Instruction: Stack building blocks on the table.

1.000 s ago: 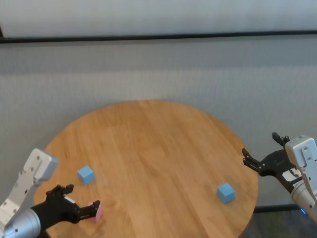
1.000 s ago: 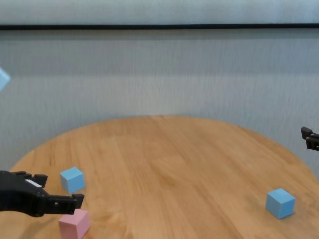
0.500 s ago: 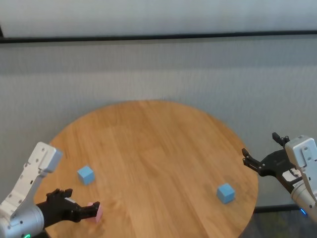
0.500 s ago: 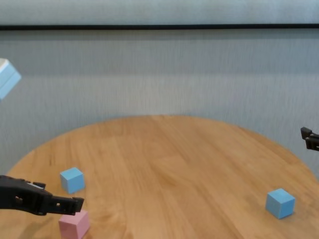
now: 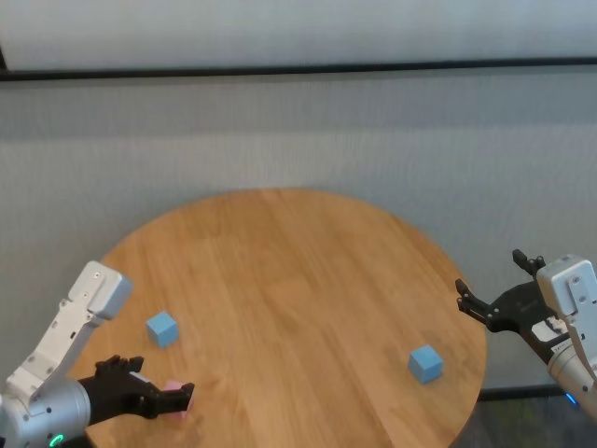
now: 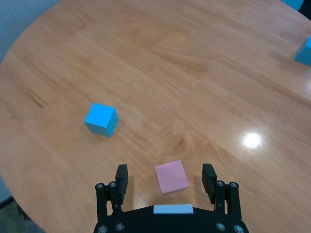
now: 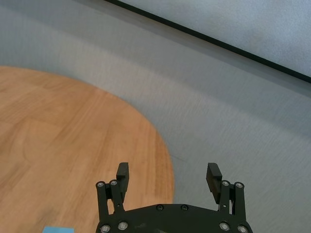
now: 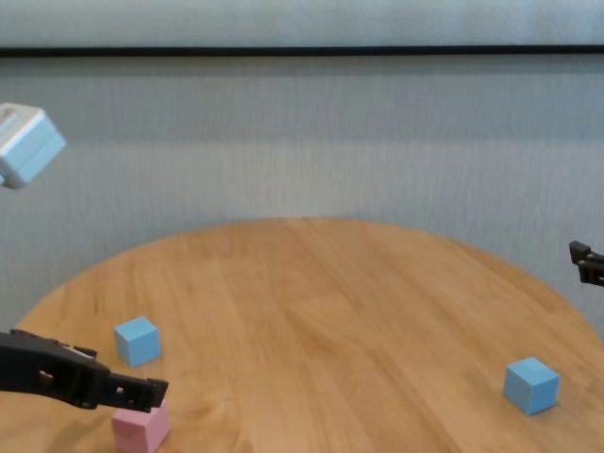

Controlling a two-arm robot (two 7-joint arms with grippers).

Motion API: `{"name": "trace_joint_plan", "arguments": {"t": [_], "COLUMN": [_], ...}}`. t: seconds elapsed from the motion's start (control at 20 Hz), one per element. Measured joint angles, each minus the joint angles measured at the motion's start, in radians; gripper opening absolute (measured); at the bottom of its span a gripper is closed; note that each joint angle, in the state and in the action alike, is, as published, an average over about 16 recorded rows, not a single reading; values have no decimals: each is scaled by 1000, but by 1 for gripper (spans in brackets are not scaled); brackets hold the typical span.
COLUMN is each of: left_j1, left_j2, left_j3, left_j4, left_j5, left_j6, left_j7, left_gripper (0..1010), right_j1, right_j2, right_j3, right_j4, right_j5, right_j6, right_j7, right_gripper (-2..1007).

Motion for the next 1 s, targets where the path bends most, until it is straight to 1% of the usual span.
{"name": "trace_joint_plan", "arguments": {"t": [0.25,0.55,1.0], "left_j1": [-13,-29,-47], "left_j2": [-1,-5,-21], "left_j3": [10,21,25], "left_j4": [0,6,14], "left_j5": [18,37,53], "left_j6": [27,52,101], "left_j7": [-12,-28,-48], "left_gripper": [1000,1000,1000], "right_j1": [0,0,0], "right_j2": [0,0,0], "right_j3": [0,0,0], "right_j4": [0,0,0], "right_j5": [0,0,0], "right_j6": [0,0,0], "right_j7": [0,0,0], "right_gripper": [1005,1005,1005]}}
